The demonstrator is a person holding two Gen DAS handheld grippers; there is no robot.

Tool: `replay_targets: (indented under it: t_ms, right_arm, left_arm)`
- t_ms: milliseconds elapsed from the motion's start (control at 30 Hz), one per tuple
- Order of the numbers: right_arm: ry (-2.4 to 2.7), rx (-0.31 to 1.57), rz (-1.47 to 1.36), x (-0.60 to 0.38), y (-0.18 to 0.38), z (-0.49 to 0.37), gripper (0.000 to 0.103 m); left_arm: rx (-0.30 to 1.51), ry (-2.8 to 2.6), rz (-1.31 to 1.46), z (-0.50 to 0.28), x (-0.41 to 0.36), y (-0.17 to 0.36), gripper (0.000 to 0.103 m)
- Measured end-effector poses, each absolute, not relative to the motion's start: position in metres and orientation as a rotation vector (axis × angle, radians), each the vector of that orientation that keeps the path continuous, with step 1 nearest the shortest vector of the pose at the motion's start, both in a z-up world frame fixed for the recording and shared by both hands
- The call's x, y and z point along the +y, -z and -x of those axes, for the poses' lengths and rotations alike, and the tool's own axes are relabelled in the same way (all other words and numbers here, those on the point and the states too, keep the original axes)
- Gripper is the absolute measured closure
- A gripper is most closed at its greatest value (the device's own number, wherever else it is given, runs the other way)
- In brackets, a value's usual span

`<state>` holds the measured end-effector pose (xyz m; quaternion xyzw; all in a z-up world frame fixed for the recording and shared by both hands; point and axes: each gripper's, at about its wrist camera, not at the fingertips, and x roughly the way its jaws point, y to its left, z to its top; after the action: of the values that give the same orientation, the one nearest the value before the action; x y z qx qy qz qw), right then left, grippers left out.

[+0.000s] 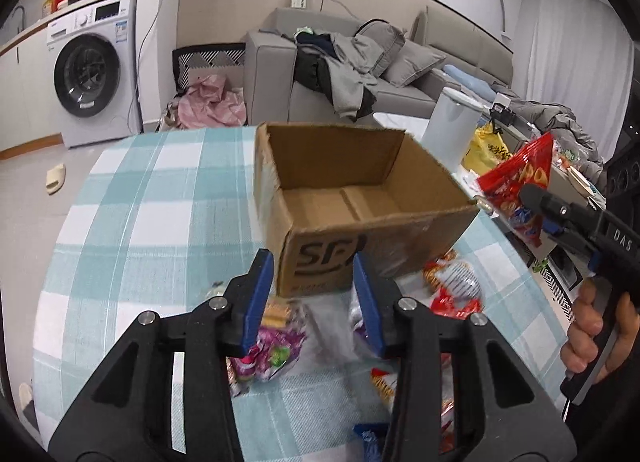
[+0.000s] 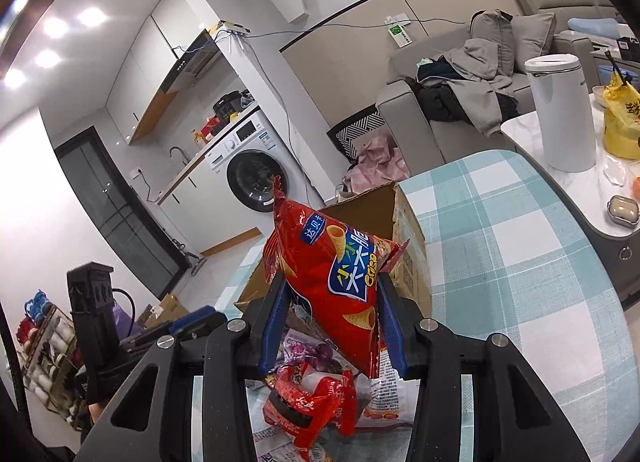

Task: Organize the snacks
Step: 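Grasp the purple snack bag with left tool while right tool holds chip bag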

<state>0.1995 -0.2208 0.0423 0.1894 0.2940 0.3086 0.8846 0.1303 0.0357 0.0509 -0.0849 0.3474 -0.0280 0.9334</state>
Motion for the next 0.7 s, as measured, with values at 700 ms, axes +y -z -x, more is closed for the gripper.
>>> replay_targets:
  t_ms: [700]
  right_arm:
    - [-0.619,0.655,-0.398,-0.218,-0.024,-0.204,0.06]
  left_arm:
    - [0.921,-0.001,0.16,-0.141,0.057,0.039,0.025]
